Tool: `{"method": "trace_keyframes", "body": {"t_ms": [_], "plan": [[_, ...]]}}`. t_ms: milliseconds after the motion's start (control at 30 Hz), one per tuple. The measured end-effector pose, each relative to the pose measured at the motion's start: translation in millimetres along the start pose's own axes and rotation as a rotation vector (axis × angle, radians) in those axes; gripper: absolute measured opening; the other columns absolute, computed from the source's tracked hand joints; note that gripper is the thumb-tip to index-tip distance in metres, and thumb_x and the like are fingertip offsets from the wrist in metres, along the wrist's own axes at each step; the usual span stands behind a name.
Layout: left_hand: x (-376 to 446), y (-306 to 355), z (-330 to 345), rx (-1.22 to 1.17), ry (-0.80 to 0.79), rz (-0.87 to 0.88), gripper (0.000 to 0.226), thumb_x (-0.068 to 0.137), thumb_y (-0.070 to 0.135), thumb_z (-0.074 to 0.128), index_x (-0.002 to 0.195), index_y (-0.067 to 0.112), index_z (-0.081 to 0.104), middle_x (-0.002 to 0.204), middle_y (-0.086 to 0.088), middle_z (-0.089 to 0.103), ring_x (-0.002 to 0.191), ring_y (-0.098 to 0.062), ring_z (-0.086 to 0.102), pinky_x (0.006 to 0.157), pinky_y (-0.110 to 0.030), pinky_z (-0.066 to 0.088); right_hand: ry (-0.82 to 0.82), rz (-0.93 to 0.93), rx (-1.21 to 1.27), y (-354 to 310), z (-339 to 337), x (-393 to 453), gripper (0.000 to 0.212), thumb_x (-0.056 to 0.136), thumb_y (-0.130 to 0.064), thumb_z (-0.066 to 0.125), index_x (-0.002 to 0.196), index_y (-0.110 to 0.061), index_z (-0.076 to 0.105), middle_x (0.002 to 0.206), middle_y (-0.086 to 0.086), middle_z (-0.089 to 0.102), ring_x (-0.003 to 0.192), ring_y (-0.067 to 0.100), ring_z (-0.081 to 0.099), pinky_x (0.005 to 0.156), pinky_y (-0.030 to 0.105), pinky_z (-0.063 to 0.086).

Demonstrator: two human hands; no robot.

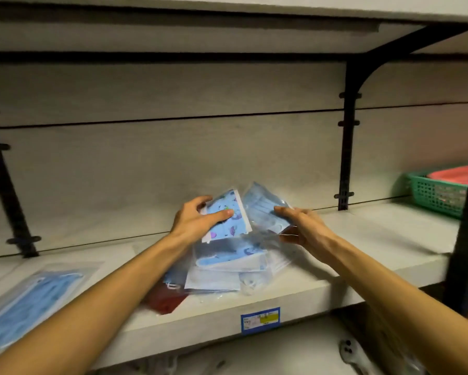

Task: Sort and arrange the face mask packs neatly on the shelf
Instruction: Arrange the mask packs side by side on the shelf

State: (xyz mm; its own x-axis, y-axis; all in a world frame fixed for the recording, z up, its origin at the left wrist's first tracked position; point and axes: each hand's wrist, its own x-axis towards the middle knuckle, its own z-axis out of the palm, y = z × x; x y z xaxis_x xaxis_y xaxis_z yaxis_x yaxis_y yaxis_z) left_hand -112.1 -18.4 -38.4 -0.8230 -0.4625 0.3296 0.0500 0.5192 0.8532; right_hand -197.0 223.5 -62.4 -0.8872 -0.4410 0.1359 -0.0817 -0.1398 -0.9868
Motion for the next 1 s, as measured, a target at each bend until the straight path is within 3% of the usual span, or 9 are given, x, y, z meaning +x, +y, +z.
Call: {"method": "trace_keyframes", "body": {"t_ms": [67,133,267,433,500,667,800,933,1000], "plan": [[-3,-3,-8,-0.096,0.055,-0.048,0.058,0.080,0.039,0.084,0.130,0.016,0.066,0.125,-0.004,0.068,0.114,-0.020,0.066,0.105,-0.035,0.050,0.009,-0.008,-0.032,4,12,2,0.030,0.089,-0.022,0.072,0.109,0.001,0.070,0.096,0.016,0.076,0.067,0.021,0.072,0.060,0.027,0.058],[-7,-7,-16,-0.172,0.130,-0.086,0.042,0.086,0.016,0.077,0.128,0.011,0.067,0.128,-0.012,0.067,0.117,-0.024,0.065,0.106,-0.037,0.050,0.025,-0.022,-0.059,8,26,5,0.024,0.088,-0.019,0.075,0.103,-0.002,0.068,0.084,0.009,0.078,0.069,0.020,0.074,0.056,0.025,0.057],[-26,-16,-36,-0.268,0.242,-0.112,0.060,0.081,-0.012,0.063,0.136,0.013,0.060,0.132,-0.008,0.057,0.124,-0.017,0.055,0.099,-0.027,0.049,0.040,-0.087,-0.088,12,57,9,0.023,0.087,-0.019,0.077,0.099,-0.003,0.065,0.075,0.004,0.077,0.064,0.018,0.074,0.050,0.025,0.056],[-55,-17,-69,-0.370,0.403,-0.145,0.073,0.079,-0.014,0.064,0.144,0.015,0.049,0.127,-0.006,0.048,0.109,-0.011,0.053,0.100,-0.026,0.048,-0.032,-0.137,-0.083,11,101,-2,0.034,0.082,-0.023,0.081,0.105,-0.001,0.070,0.095,0.021,0.076,0.082,0.038,0.074,0.074,0.046,0.062],[-60,-21,-88,-0.382,0.422,-0.154,0.076,0.078,-0.013,0.068,0.145,0.016,0.047,0.126,-0.004,0.044,0.116,-0.015,0.050,0.101,-0.030,0.049,-0.093,-0.159,-0.039,9,120,-11,0.035,0.082,-0.021,0.081,0.110,-0.003,0.070,0.096,0.018,0.076,0.081,0.034,0.075,0.065,0.039,0.060],[-86,-36,-147,-0.539,0.410,-0.240,0.084,0.075,-0.019,0.071,0.146,0.014,0.040,0.123,-0.011,0.057,0.090,-0.023,0.067,0.070,-0.024,0.056,-0.182,-0.185,0.053,3,175,-40,0.031,0.082,-0.016,0.080,0.110,-0.008,0.071,0.096,0.013,0.077,0.080,0.027,0.074,0.060,0.030,0.057],[-130,-49,-201,-0.623,0.407,-0.139,0.090,0.078,-0.026,0.065,0.151,0.013,0.029,0.102,-0.004,0.065,0.074,-0.010,0.068,0.061,-0.022,0.056,-0.209,-0.141,0.115,7,238,-71,0.030,0.079,-0.020,0.081,0.104,-0.008,0.072,0.084,0.009,0.076,0.068,0.021,0.071,0.056,0.030,0.055],[-182,-61,-270,-0.488,0.377,-0.014,0.066,0.077,-0.017,0.073,0.131,0.014,0.051,0.108,-0.011,0.075,0.096,-0.021,0.075,0.080,-0.034,0.063,-0.191,-0.096,0.114,15,312,-105,0.031,0.079,-0.023,0.079,0.106,-0.012,0.071,0.084,0.006,0.078,0.070,0.020,0.074,0.064,0.035,0.056],[-210,-69,-305,-0.472,0.314,0.005,0.050,0.079,-0.014,0.073,0.119,0.013,0.060,0.107,-0.012,0.076,0.096,-0.025,0.075,0.074,-0.033,0.063,-0.185,-0.132,0.201,18,349,-123,0.031,0.081,-0.012,0.075,0.111,-0.008,0.069,0.092,0.009,0.078,0.080,0.024,0.076,0.063,0.033,0.059]]}}
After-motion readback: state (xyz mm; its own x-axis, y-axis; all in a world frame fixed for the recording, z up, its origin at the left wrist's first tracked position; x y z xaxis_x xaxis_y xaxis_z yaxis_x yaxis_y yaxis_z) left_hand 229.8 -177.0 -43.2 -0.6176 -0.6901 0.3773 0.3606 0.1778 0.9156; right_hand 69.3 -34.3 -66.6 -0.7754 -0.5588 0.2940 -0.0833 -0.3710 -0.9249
